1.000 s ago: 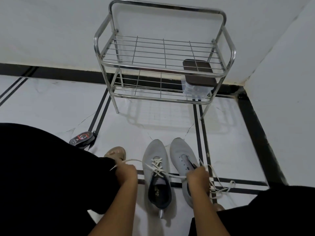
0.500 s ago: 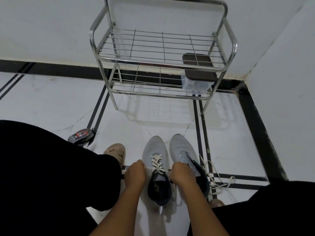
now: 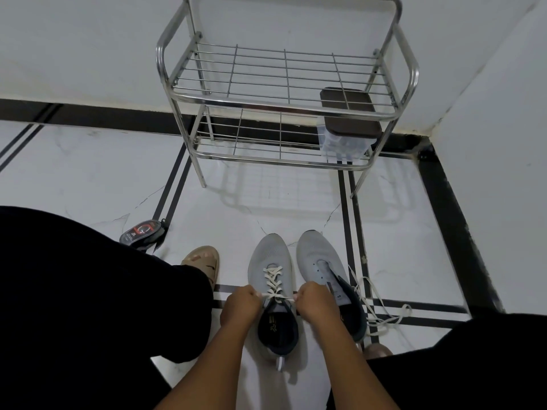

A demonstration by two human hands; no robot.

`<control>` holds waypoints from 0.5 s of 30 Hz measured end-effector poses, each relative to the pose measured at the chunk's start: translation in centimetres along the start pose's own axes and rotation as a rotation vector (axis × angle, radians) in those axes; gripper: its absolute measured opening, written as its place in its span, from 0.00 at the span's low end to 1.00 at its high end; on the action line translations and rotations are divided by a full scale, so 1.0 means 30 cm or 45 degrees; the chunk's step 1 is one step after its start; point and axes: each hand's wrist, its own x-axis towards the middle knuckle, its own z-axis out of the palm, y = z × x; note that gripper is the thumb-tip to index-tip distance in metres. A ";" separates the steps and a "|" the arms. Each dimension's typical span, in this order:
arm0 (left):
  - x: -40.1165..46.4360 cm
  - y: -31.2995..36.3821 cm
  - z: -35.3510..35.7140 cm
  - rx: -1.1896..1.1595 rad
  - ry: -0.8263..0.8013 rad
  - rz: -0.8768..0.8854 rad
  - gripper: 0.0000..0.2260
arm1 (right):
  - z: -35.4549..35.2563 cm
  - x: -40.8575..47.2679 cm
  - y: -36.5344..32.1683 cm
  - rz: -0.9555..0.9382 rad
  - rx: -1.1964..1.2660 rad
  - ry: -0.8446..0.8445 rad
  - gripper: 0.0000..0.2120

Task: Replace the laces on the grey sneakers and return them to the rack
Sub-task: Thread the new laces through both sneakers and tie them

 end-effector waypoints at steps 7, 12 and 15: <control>-0.033 0.070 -0.020 -1.401 -0.134 -0.187 0.14 | 0.011 0.011 -0.048 0.105 1.219 -0.137 0.19; -0.022 0.079 0.009 -1.893 -0.274 -0.277 0.16 | 0.076 0.040 -0.090 0.209 1.570 -0.167 0.15; 0.017 0.056 0.028 -1.977 -0.188 -0.367 0.15 | 0.095 0.062 -0.080 0.296 1.678 -0.081 0.17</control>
